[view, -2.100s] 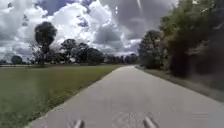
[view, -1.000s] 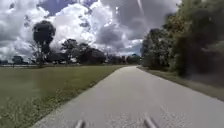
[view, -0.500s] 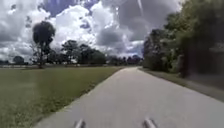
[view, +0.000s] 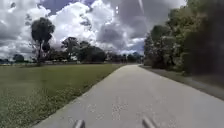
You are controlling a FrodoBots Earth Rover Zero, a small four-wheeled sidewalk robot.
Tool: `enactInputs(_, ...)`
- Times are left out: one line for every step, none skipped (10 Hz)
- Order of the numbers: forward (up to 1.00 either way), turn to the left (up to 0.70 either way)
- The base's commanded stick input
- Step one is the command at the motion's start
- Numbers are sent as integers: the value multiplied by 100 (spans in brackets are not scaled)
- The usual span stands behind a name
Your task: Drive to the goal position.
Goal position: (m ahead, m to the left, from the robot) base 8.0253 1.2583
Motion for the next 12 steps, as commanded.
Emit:
enactInputs(70, 0)
enactInputs(70, 0)
enactInputs(70, 0)
enactInputs(70, 0)
enactInputs(70, 0)
enactInputs(70, 0)
enactInputs(70, 0)
enactInputs(70, 0)
enactInputs(70, 0)
enactInputs(70, 0)
enactInputs(70, 0)
enactInputs(70, 0)
